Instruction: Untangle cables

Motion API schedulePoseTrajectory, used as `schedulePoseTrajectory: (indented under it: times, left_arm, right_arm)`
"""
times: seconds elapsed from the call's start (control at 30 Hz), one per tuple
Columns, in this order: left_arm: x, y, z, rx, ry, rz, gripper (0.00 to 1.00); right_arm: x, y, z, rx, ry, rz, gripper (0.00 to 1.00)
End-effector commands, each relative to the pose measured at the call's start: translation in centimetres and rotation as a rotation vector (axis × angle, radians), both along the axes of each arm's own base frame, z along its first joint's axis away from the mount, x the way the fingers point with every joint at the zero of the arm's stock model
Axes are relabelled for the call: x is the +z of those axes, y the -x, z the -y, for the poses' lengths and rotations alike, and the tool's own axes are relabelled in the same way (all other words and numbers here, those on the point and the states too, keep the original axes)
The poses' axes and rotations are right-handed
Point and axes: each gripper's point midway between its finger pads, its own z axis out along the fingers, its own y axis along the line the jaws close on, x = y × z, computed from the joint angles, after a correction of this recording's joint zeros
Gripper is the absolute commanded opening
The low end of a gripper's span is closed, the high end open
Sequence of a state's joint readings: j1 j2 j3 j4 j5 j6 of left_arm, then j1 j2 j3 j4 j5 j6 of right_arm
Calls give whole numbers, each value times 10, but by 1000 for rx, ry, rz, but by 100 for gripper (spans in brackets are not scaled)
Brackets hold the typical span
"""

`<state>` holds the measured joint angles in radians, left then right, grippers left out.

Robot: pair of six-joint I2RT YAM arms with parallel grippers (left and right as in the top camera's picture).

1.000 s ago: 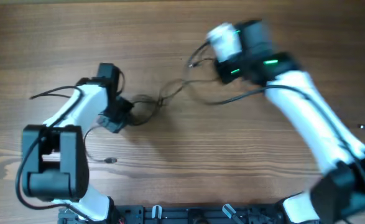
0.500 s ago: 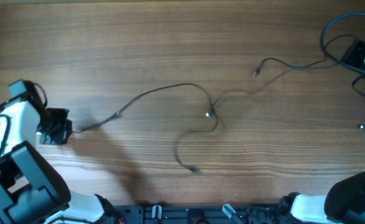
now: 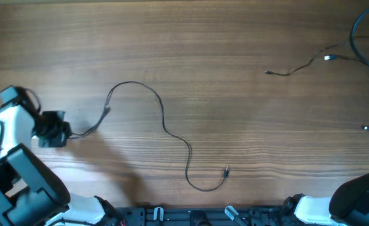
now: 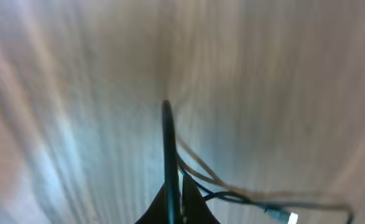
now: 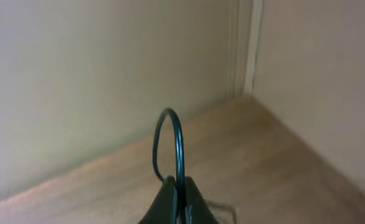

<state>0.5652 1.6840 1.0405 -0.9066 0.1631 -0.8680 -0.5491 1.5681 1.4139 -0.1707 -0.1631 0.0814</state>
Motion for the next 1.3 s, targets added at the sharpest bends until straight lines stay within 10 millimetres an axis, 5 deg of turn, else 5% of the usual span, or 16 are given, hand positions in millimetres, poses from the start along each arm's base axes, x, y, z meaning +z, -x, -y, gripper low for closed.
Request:
schedulePoseTrajectory:
  times: [0.0,0.13,0.2,0.3,0.37,0.4,0.63,0.77,0.83,0.97,1.03,1.07,1.17,1.27]
  left_arm:
    - [7,-31,43,-181,11,75,4]
    - [10,-64,96,-380,-18,158,4]
    - [13,-81,125,-474,-33,220,4]
    - [19,-100,155,-565,-51,307,4]
    - [25,-115,176,-620,-64,382,4]
    - [28,-119,182,-636,-67,406,4]
    - [31,-127,193,-670,-110,440,4]
    - [31,-127,193,-670,-109,441,4]
    - [31,-127,194,-668,-109,441,4]
    - [31,-127,194,-668,-109,441,4]
    - [31,-127,194,-671,-107,438,4]
    - [30,-126,196,-675,-105,438,4]
    - [31,-125,207,-703,-102,446,4]
    - [42,-139,227,-742,-87,538,4]
  right_arm:
    - [10,-14,32,-97,126,-13,4]
    - [16,-24,87,-268,321,-123,4]
    - [35,-30,111,-319,409,-137,4]
    - [64,-38,131,-345,507,-123,5]
    - [62,-50,142,-350,531,-104,4]
    - [51,-55,145,-347,527,-114,4]
    - [-138,-86,157,-233,303,-408,4]
    - [-237,-98,126,-79,98,-505,4]
    - [-262,-107,97,0,0,-510,4]
    - [-253,-128,56,97,6,-495,5]
    - [-237,-129,54,18,70,-517,80]
    - [-224,-126,58,-54,103,-522,96]
    - [-167,-118,49,-117,152,-495,100]
    - [-117,-99,24,-140,-18,-404,100]
